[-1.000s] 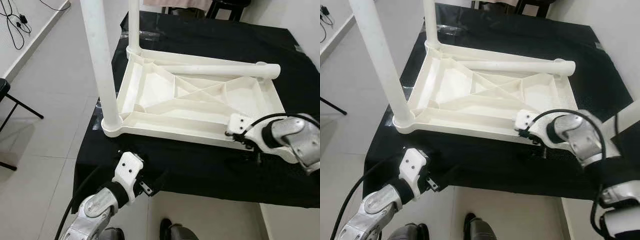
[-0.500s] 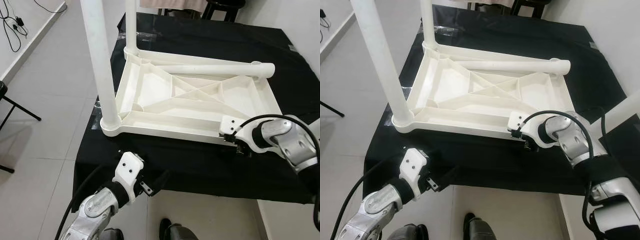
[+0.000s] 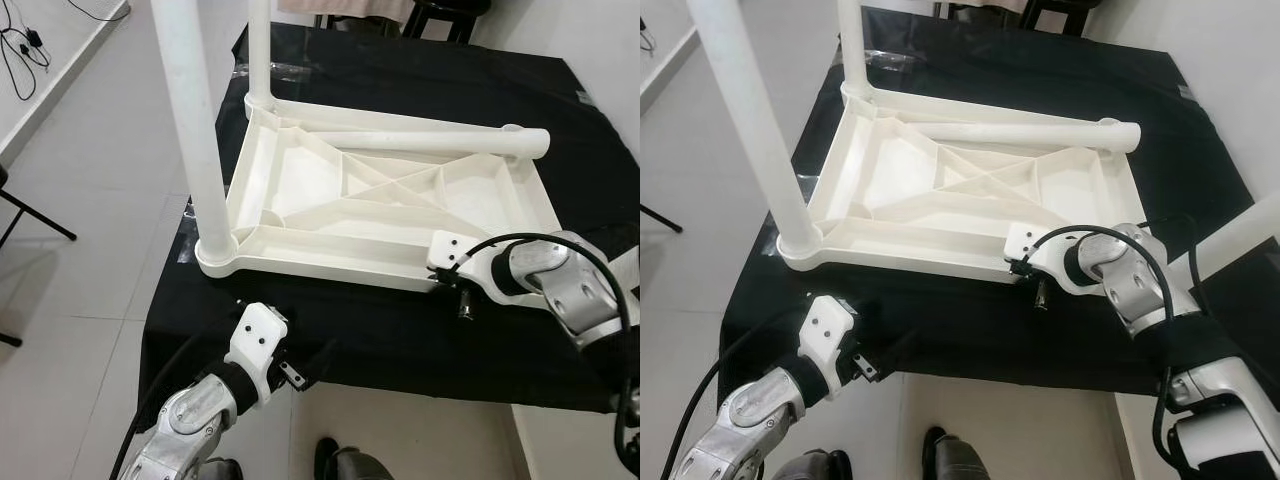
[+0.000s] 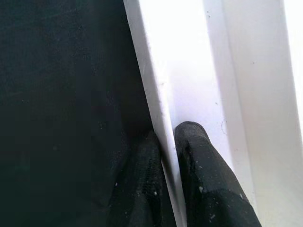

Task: Building children table

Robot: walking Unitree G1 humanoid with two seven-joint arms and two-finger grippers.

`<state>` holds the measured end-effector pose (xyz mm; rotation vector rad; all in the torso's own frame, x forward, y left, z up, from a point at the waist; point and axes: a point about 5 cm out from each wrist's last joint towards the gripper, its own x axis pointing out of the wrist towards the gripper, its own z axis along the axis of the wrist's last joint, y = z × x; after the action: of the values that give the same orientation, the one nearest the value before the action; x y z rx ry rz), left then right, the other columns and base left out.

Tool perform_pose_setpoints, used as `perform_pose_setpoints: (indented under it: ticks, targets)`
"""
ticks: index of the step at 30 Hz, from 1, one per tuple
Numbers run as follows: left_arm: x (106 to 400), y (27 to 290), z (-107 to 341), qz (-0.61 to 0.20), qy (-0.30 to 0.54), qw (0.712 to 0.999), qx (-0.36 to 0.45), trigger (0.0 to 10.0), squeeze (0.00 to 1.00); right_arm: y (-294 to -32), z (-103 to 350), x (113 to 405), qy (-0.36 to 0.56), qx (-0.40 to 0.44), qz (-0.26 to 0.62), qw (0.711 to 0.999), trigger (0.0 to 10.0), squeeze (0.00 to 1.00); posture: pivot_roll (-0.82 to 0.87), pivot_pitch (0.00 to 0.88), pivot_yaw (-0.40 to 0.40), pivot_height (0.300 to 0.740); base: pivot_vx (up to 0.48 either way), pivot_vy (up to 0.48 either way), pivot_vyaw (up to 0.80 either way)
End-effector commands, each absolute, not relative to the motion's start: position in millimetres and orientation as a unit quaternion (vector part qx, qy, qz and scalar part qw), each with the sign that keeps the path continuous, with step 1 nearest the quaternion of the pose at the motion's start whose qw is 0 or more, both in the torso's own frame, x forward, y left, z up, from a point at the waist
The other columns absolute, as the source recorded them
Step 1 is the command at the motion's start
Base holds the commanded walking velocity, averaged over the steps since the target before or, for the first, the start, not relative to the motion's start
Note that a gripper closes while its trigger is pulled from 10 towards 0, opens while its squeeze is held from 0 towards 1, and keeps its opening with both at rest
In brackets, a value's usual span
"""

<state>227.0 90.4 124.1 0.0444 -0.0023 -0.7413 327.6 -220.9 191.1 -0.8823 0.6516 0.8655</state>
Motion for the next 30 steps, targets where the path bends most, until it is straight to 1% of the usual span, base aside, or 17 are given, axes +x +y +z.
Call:
perform_pose_setpoints:
  ticks: [1, 5, 6, 7, 8, 9, 11, 13, 16, 18, 23, 24, 26, 27, 28, 29, 30]
  targets:
    - [224.7, 88.6, 120.8, -0.364, 0.003, 0.931, 0.023, 10.0, 0.00, -216.4, 162.2, 319.8, 0.345, -0.366, 0.399, 0.767, 0.0, 0.00, -0.03, 0.227, -0.121, 0.740, 0.000, 0.000, 0.00]
    - [224.7, 88.9, 121.0, -0.363, 0.003, 0.931, 0.023, 10.0, 0.00, -213.9, 161.2, 319.0, 0.348, -0.352, 0.393, 0.775, 0.0, 0.00, -0.03, 0.227, -0.121, 0.740, 0.000, 0.000, 0.00]
    - [224.7, 88.9, 120.9, -0.362, 0.003, 0.932, 0.023, 10.0, 0.00, -205.7, 161.0, 317.5, 0.349, -0.308, 0.393, 0.793, 0.0, 0.00, -0.03, 0.226, -0.122, 0.740, 0.000, 0.000, 0.00]
    - [224.7, 88.9, 120.9, -0.362, 0.003, 0.932, 0.023, 10.0, 0.00, -205.7, 161.0, 317.5, 0.349, -0.308, 0.393, 0.793, 0.0, 0.00, -0.03, 0.226, -0.122, 0.740, 0.000, 0.000, 0.00]
    - [224.9, 89.3, 121.2, -0.362, 0.002, 0.932, 0.023, 10.0, 0.00, -184.0, 165.3, 316.8, 0.343, -0.208, 0.389, 0.829, 0.0, 0.00, -0.03, 0.228, -0.120, 0.740, 0.000, 0.000, 0.00]
    - [225.0, 89.4, 121.3, -0.363, 0.002, 0.932, 0.023, 10.0, 0.00, -178.2, 166.5, 316.1, 0.342, -0.183, 0.390, 0.835, 0.0, 0.00, -0.03, 0.228, -0.120, 0.740, 0.000, 0.000, 0.00]
    - [225.0, 89.4, 121.3, -0.363, 0.002, 0.932, 0.024, 10.0, 0.00, -175.1, 167.1, 315.6, 0.342, -0.169, 0.390, 0.838, 0.0, 0.00, -0.03, 0.228, -0.120, 0.740, 0.000, 0.000, 0.00]
    - [225.3, 89.5, 121.6, -0.363, 0.002, 0.932, 0.024, 10.0, 0.00, -163.8, 168.2, 313.1, 0.338, -0.132, 0.394, 0.844, 0.0, 0.00, -0.02, 0.228, -0.122, 0.740, 0.000, 0.000, 0.00]
    - [225.5, 89.7, 121.7, -0.361, 0.002, 0.932, 0.024, 10.0, 0.00, -156.9, 168.6, 309.2, 0.339, -0.112, 0.402, 0.843, 0.0, 0.00, -0.03, 0.229, -0.122, 0.740, 0.000, 0.000, 0.00]
    - [225.6, 90.0, 121.7, -0.360, 0.001, 0.932, 0.023, 10.0, 0.00, -155.2, 168.7, 307.6, 0.342, -0.107, 0.403, 0.842, 0.0, 0.00, -0.03, 0.228, -0.124, 0.740, 0.000, 0.000, 0.00]
    - [225.7, 90.2, 121.6, -0.360, 0.001, 0.933, 0.023, 10.0, 0.00, -151.3, 170.4, 307.8, 0.343, -0.086, 0.386, 0.852, 0.0, 0.00, -0.03, 0.228, -0.124, 0.740, 0.000, 0.000, 0.00]
    - [225.8, 90.3, 121.6, -0.360, 0.001, 0.933, 0.023, 10.0, 0.00, -148.3, 171.4, 309.9, 0.341, -0.068, 0.371, 0.861, 0.0, 0.00, -0.03, 0.228, -0.125, 0.740, 0.000, 0.000, 0.00]
    - [225.8, 90.5, 121.7, -0.360, 0.001, 0.933, 0.024, 10.0, 0.00, -143.6, 172.0, 319.1, 0.327, -0.027, 0.303, 0.894, 0.0, 0.00, -0.02, 0.228, -0.123, 0.740, 0.000, 0.000, 0.00]
    - [225.8, 90.7, 121.7, -0.359, 0.001, 0.933, 0.024, 10.0, 0.00, -142.3, 171.2, 322.5, 0.323, -0.013, 0.276, 0.905, 0.0, 0.00, -0.02, 0.228, -0.123, 0.740, 0.000, 0.000, 0.00]
    - [225.8, 90.7, 121.7, -0.359, 0.001, 0.933, 0.024, 10.0, 0.00, -142.3, 171.2, 322.5, 0.323, -0.013, 0.276, 0.905, 0.0, 0.00, -0.02, 0.228, -0.123, 0.740, 0.000, 0.000, 0.00]
    - [225.8, 90.8, 121.7, -0.358, 0.001, 0.933, 0.024, 10.0, 0.00, -141.5, 169.6, 328.3, 0.307, 0.002, 0.219, 0.926, 0.0, 0.00, -0.02, 0.230, -0.122, 0.740, 0.000, 0.000, 0.00]
    - [225.8, 90.8, 121.8, -0.358, 0.001, 0.933, 0.024, 10.0, 0.00, -141.0, 168.9, 329.6, 0.301, 0.006, 0.204, 0.931, 0.0, 0.00, -0.02, 0.230, -0.122, 0.740, 0.000, 0.000, 0.00]
